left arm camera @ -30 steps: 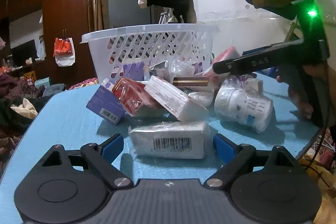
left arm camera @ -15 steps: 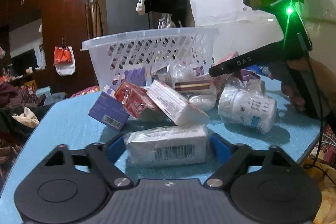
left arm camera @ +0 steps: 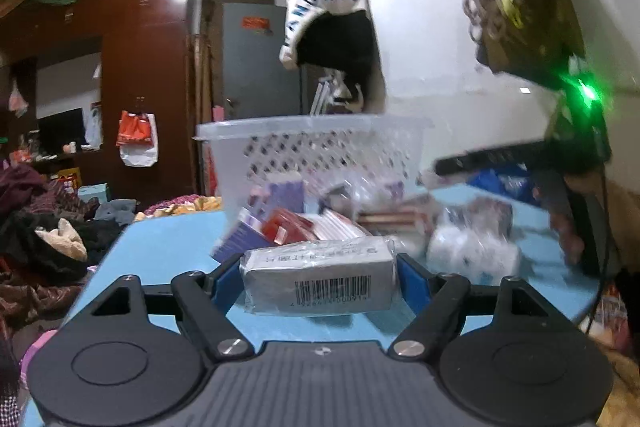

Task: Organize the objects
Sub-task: 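Grasp the white barcode box with the left tool while the right tool grasps a pink soap bar, then release the white box into the basket with the left tool while the right drops the soap bar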

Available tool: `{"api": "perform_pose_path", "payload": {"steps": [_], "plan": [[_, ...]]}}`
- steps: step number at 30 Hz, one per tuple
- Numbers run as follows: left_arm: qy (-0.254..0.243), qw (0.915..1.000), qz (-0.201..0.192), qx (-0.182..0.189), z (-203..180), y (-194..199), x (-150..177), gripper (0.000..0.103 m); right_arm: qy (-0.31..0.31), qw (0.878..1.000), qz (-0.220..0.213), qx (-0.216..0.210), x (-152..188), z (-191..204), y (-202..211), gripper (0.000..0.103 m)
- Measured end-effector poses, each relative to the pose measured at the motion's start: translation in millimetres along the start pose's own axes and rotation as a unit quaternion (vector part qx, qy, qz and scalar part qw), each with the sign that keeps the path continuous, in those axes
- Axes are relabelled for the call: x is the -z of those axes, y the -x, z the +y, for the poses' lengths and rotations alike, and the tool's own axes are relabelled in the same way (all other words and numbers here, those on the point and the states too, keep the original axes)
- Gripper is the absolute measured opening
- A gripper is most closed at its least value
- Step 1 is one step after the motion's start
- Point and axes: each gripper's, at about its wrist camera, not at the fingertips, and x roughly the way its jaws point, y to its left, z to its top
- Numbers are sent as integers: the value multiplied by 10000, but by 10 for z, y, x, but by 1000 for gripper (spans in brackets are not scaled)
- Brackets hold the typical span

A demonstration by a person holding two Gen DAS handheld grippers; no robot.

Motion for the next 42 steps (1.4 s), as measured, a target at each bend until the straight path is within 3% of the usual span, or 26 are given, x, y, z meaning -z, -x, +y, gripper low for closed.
{"api": "perform_pose_path", "payload": {"steps": [25, 31, 35, 38, 42], "plan": [[207, 9991, -359, -95, 154, 2, -175, 81, -53, 9979, -619, 197, 9, 51, 176, 76], [378, 9971, -654, -57, 240, -35, -653, 81, -285, 9956, -896, -37, -214, 62, 495, 76], [557, 9970, -545, 1, 301, -379, -1185, 81, -183, 9945, -982, -310, -680, 203, 477, 76], [706, 9974, -121, -61, 375, -825, -1532, 81, 42, 9955, -906, -269, -1003, 331, 202, 76], [704, 9960, 403, -374, 487, -1383, -1710, 82, 185, 9985, -490, -162, -1190, 367, -336, 76]]}}
